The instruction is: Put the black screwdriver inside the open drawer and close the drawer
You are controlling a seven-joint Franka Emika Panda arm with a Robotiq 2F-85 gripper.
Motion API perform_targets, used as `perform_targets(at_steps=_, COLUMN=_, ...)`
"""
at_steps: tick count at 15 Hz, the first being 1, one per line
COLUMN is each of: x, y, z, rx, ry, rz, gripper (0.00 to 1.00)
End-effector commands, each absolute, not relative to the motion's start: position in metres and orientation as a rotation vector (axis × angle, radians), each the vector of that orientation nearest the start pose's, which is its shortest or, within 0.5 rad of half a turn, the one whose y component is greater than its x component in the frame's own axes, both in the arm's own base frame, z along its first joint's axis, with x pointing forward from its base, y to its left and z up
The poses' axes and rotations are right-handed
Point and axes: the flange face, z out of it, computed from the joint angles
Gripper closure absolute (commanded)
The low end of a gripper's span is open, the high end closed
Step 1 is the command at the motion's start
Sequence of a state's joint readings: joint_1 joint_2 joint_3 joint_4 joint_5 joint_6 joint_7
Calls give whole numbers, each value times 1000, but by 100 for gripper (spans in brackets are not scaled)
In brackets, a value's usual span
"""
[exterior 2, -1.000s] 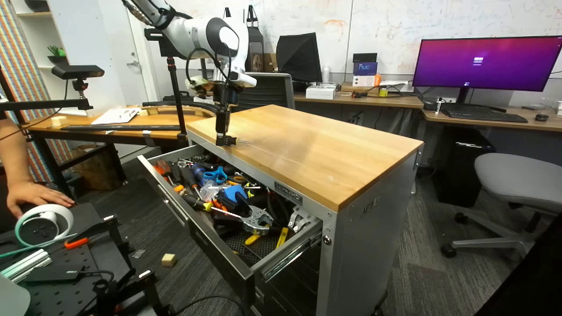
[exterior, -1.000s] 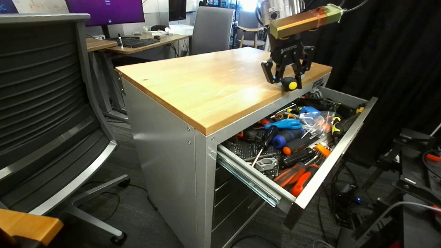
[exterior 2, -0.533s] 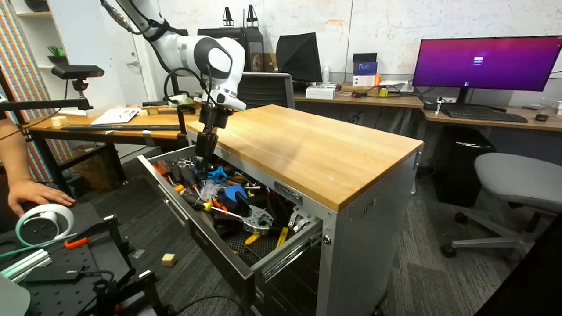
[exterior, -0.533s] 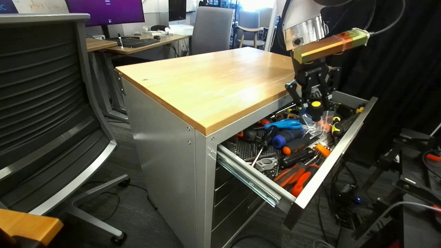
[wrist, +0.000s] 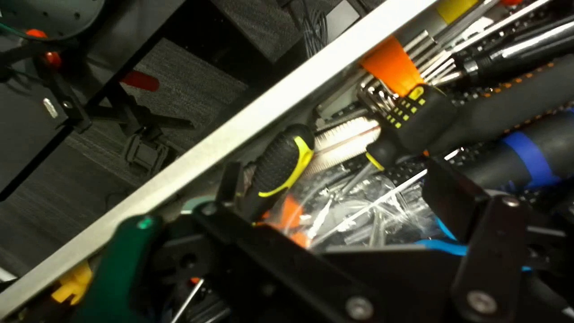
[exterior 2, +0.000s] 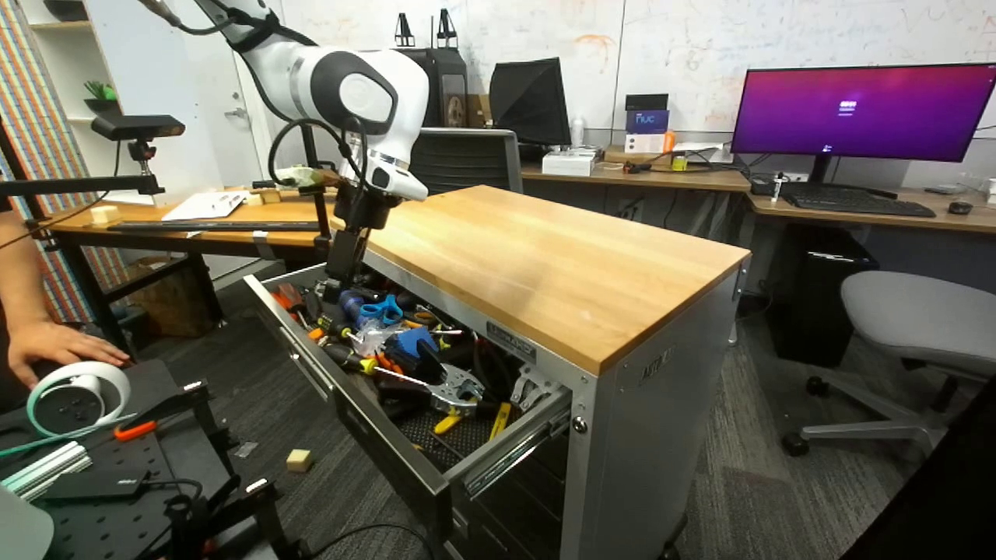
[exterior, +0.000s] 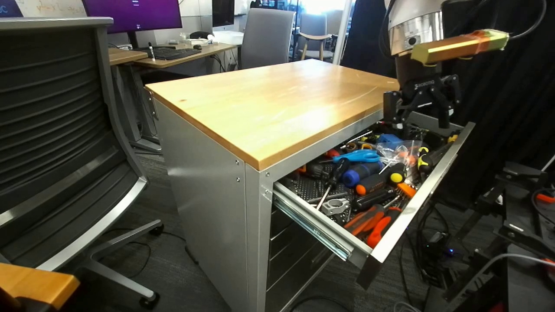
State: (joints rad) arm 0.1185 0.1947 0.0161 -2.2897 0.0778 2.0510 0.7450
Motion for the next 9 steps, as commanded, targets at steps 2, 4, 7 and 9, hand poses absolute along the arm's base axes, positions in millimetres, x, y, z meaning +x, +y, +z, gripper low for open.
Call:
perform_targets(at_steps=2, x=424, y=48, z=236, rx=-2932, ry=883, rz=799, gripper=9)
perform_targets(at_steps=4, x=417, y=46, z=218, rx=-2896, ry=779, rz=882, gripper=29)
perform_targets(at_steps=7, x=418, y=50, z=196, rx=-2900, ry=655, rz=953, gripper=55)
perform_targets(at_steps=9, x=424, y=55, z=184, rx=-2928, ry=634, rz=959, gripper=68)
